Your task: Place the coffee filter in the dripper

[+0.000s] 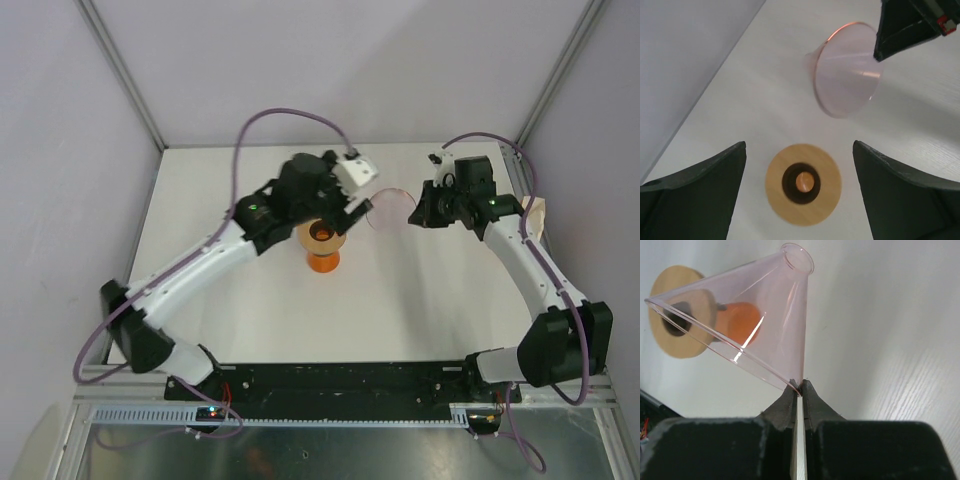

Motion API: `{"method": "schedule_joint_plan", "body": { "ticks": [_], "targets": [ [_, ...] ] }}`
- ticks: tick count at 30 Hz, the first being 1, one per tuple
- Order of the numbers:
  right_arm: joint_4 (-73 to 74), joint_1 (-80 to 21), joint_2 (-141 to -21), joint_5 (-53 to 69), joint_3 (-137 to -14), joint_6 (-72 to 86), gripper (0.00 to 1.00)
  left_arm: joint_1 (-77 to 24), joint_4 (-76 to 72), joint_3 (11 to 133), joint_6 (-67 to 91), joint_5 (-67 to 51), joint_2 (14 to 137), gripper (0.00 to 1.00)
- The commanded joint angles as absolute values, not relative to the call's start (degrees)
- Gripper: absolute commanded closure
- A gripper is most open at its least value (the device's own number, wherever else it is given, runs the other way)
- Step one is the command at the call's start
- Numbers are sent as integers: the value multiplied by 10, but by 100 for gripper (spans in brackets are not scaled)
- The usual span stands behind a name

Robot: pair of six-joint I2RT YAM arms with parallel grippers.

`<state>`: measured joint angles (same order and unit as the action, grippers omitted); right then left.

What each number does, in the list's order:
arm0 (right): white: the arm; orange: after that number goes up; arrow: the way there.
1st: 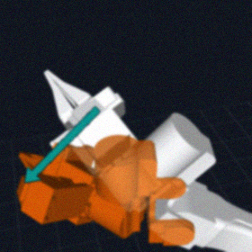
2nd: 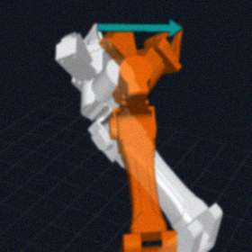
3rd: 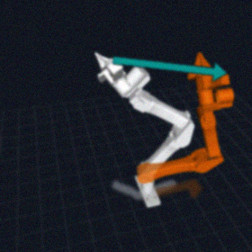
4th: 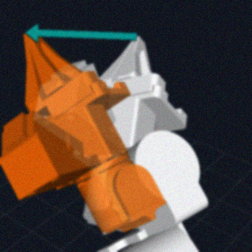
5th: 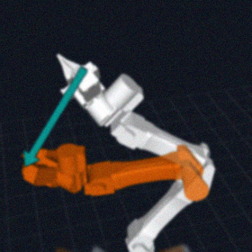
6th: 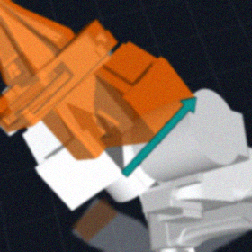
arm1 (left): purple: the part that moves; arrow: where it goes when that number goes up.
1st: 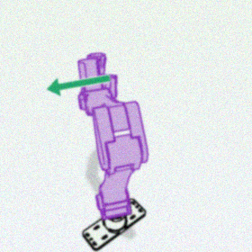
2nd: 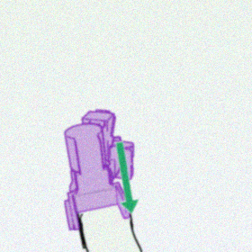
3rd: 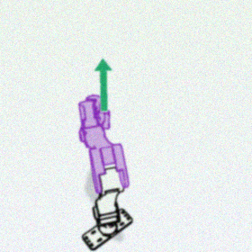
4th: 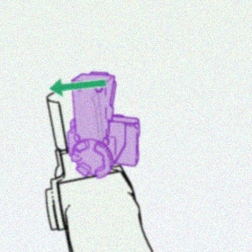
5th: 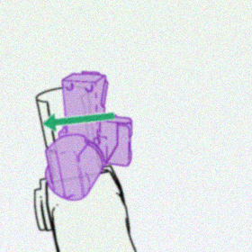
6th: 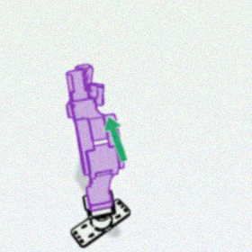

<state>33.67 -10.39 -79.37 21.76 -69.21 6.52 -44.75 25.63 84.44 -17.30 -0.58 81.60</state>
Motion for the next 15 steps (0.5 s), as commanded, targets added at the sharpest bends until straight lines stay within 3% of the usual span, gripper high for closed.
{"method": "schedule_joint_plan", "body": {
  "ticks": [1, 6, 9, 11, 15],
  "targets": [
    [352, -133, -753, 220, -699, 89, 100, -502, 265, 916, -207, 86, 911, 9],
    [359, -156, -736, 215, -699, 95, 100, -520, 265, 993, -206, 135, 992, 15],
    [364, -166, -730, 212, -698, 94, 100, -521, 265, 1007, -201, 125, 1005, 25],
    [364, -170, -727, 214, -698, 95, 100, -521, 265, 1008, -198, 120, 1011, 37],
    [362, -173, -722, 216, -699, 94, 100, -521, 266, 1001, -194, 124, 1018, 72]
  ]
}}
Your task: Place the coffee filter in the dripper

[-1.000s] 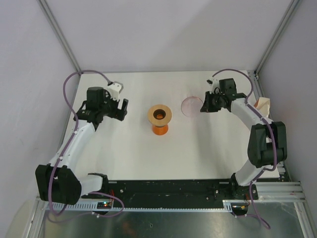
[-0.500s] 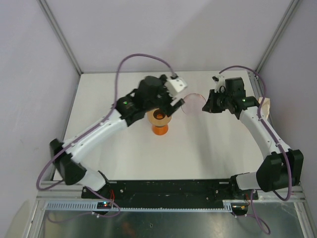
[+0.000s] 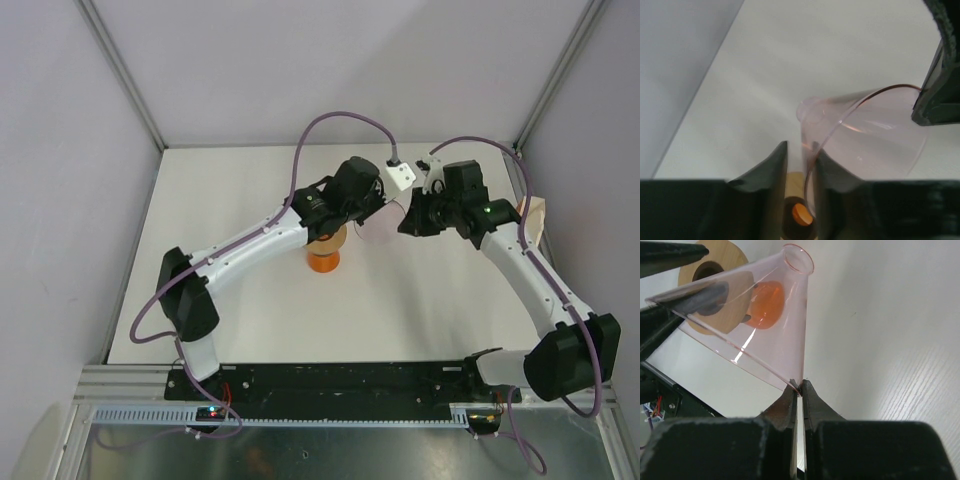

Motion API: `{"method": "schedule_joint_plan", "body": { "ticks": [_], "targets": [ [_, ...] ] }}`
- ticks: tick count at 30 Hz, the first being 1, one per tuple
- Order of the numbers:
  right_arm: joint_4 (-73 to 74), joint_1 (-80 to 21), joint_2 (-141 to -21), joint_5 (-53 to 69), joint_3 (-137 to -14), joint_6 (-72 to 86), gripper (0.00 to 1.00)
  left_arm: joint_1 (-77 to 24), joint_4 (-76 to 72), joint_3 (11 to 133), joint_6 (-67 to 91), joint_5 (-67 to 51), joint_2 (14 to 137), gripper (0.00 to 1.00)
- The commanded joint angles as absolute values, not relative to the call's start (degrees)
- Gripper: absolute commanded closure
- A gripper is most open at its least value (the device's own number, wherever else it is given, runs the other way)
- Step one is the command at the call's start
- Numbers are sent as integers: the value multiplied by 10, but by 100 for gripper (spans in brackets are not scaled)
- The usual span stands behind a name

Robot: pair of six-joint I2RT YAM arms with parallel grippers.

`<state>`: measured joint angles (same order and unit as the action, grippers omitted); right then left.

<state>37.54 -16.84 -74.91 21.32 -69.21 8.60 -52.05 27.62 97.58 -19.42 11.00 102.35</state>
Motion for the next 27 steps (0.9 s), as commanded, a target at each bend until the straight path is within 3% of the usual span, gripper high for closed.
{"method": "schedule_joint_plan", "body": {
  "ticks": [1, 3, 6, 12, 16, 22, 27],
  "targets": [
    [361, -173, -721, 215, -699, 94, 100, -522, 266, 997, -191, 124, 1017, 83],
    [360, -174, -721, 219, -698, 92, 100, -521, 266, 991, -185, 124, 1012, 95],
    [351, -175, -718, 236, -699, 93, 99, -521, 266, 982, -176, 126, 1001, 99],
    [323, -177, -657, 258, -699, 101, 57, -492, 290, 987, -136, 106, 979, 100],
    [303, -176, -593, 264, -699, 104, 41, -435, 342, 1024, -81, 36, 963, 100],
    [273, -179, -536, 274, -699, 118, 31, -357, 416, 1035, -18, -55, 926, 100],
    [252, -207, -552, 227, -699, 148, 30, -272, 459, 1015, 60, -161, 893, 100]
  ]
}}
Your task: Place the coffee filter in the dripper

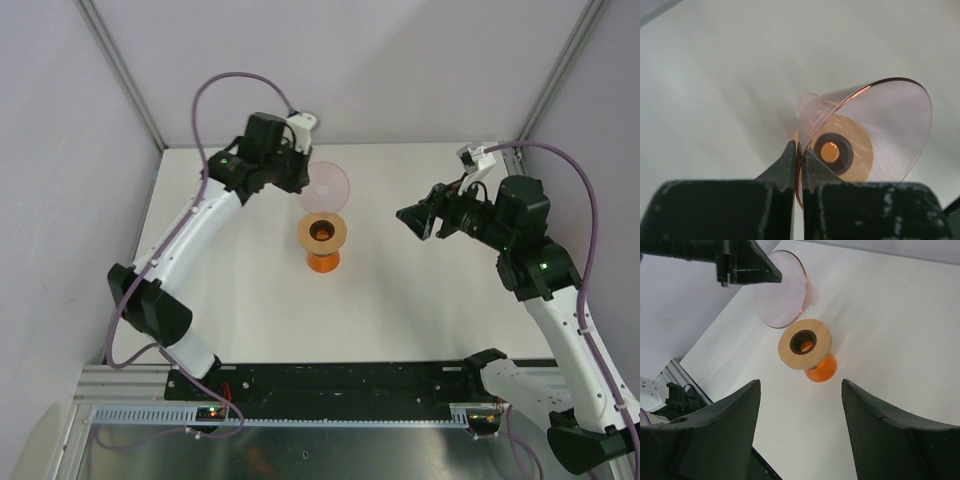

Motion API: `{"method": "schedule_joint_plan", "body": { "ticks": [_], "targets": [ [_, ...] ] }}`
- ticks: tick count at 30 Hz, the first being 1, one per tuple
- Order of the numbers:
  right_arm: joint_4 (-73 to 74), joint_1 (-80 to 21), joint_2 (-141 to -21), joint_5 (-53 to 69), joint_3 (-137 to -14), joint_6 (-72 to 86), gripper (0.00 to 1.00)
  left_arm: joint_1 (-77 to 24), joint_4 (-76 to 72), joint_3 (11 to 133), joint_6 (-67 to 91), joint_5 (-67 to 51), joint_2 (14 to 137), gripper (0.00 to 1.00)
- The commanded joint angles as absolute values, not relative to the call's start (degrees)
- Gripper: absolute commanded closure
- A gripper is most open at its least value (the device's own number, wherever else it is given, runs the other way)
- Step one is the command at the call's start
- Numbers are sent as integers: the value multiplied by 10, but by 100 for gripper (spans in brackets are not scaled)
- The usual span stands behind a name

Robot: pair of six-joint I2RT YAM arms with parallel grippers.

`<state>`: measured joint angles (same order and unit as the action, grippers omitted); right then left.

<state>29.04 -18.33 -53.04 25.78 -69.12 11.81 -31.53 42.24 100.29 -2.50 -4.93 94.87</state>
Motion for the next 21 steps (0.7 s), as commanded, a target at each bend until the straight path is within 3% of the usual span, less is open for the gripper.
{"method": "schedule_joint_plan", "body": {
  "ticks": [1, 7, 11, 21],
  "targets": [
    [243, -218, -559, 210, -699, 155, 30, -261, 466, 1010, 74, -178, 889, 100],
    [152, -299, -596, 65, -699, 186, 30, -235, 519, 987, 145, -251, 880, 100],
    [99, -343, -622, -3, -699, 197, 35, -230, 525, 961, 181, -254, 875, 100],
    [69, -382, -721, -18, -736, 208, 37, -207, 524, 936, 224, -300, 897, 100]
  ]
}}
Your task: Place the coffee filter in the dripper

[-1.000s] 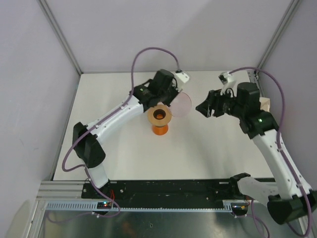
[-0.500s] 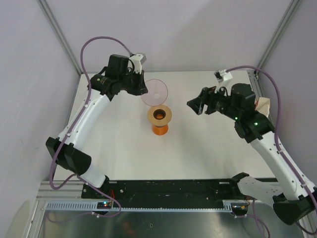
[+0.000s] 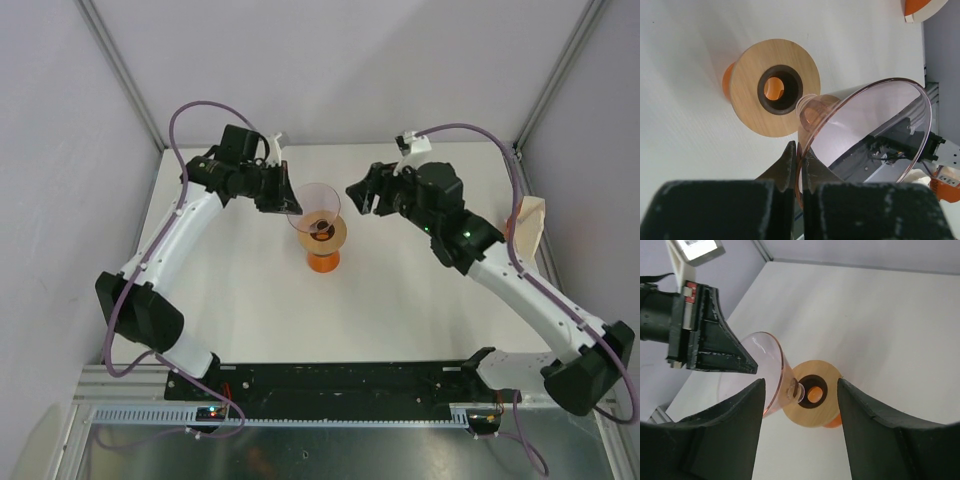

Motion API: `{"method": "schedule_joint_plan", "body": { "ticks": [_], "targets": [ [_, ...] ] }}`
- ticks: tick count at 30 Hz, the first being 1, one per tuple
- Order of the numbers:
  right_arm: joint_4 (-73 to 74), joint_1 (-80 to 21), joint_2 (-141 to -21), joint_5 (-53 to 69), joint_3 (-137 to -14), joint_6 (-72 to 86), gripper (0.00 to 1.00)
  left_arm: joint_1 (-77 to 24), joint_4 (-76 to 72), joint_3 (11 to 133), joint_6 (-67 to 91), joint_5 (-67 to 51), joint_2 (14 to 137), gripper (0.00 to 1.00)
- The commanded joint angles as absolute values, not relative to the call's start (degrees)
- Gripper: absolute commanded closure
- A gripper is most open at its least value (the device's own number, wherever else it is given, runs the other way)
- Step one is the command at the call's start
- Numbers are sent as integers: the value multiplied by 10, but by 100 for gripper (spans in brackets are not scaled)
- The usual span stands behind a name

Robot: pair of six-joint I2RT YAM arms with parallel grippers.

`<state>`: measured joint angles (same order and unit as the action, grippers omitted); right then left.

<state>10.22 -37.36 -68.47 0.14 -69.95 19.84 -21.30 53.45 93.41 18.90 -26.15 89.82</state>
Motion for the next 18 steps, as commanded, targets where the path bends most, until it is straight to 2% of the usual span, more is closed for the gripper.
{"method": "schedule_joint_plan", "body": {
  "ticks": [1, 7, 18],
  "targets": [
    [71, -382, -732, -14, -743, 209, 37, -207, 524, 935, 225, -299, 899, 100],
    [65, -380, -786, 20, -757, 221, 39, -207, 523, 932, 228, -285, 917, 100],
    [81, -377, -835, 13, -759, 216, 55, -206, 524, 930, 233, -263, 944, 100]
  ]
}}
